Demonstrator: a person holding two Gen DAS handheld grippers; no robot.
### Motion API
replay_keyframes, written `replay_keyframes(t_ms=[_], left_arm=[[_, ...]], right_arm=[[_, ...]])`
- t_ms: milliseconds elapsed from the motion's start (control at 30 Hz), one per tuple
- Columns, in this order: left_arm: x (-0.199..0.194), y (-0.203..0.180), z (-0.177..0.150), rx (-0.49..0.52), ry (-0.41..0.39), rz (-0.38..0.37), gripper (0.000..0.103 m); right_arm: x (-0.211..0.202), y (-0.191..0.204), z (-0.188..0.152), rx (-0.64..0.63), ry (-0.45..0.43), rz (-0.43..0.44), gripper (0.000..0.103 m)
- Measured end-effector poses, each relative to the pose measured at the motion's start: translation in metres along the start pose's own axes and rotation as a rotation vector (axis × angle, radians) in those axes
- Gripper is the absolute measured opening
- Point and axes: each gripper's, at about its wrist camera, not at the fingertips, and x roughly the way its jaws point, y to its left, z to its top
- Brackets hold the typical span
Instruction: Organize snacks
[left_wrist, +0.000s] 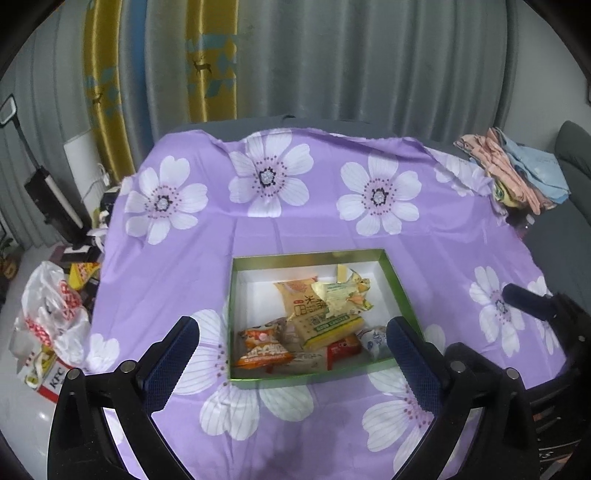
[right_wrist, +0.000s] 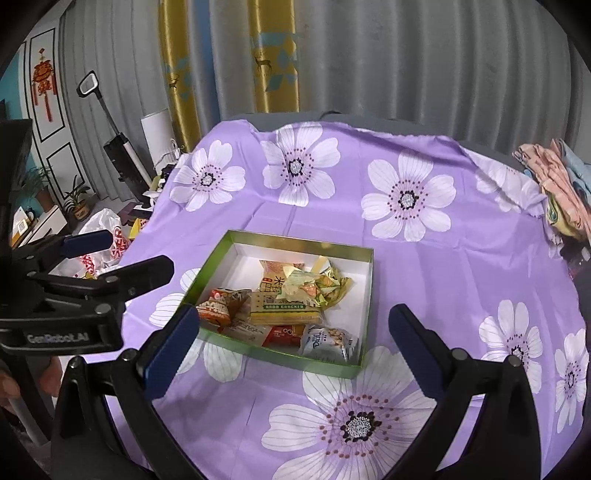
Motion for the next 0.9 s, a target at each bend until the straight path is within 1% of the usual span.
replay_keyframes(t_ms=[67,233,433,533,667,767,800,900], left_arm=[[-0.003,0.0,0.0,-0.003,0.0,-0.006,0.101],[-0.008,-0.002,-0.002,0.005,-0.008,0.024,0.101],[-0.01,-0.001,-0.003,-0.004,-0.01,0.031,0.101],[-0.012,-0.001,-0.003,-0.008,-0.021,0.035,0.101],[-0.013,-0.002,-0.004,-0.008,-0.027,0.031,0.101],[-0.016,0.0,-0.003,-0.017,-0.057,0.014,0.101],[-0.018,0.0,-0.003,-0.017,-0.065,0.02,0.101],[-0.016,0.001,-0.002,-0.02,-0.051,0.017,0.101]], right_arm=[[-0.005,0.002,0.0,-0.012,-0.006,-0.007,0.103],[-0.013,0.004,0.0,-0.022,-0.019,-0.009,0.103],[-0.014,0.004,0.002,-0.021,-0.025,-0.008,0.103],[-0.016,0.007,0.001,-0.031,-0.031,-0.021,0.103],[-0.015,0.009,0.0,-0.039,-0.031,-0.017,0.103],[-0.015,0.01,0.0,-0.043,-0.032,-0.016,0.103],[-0.015,0.01,0.0,-0.042,-0.032,-0.016,0.103],[-0.015,0.011,0.0,-0.038,-0.032,-0.014,0.103]])
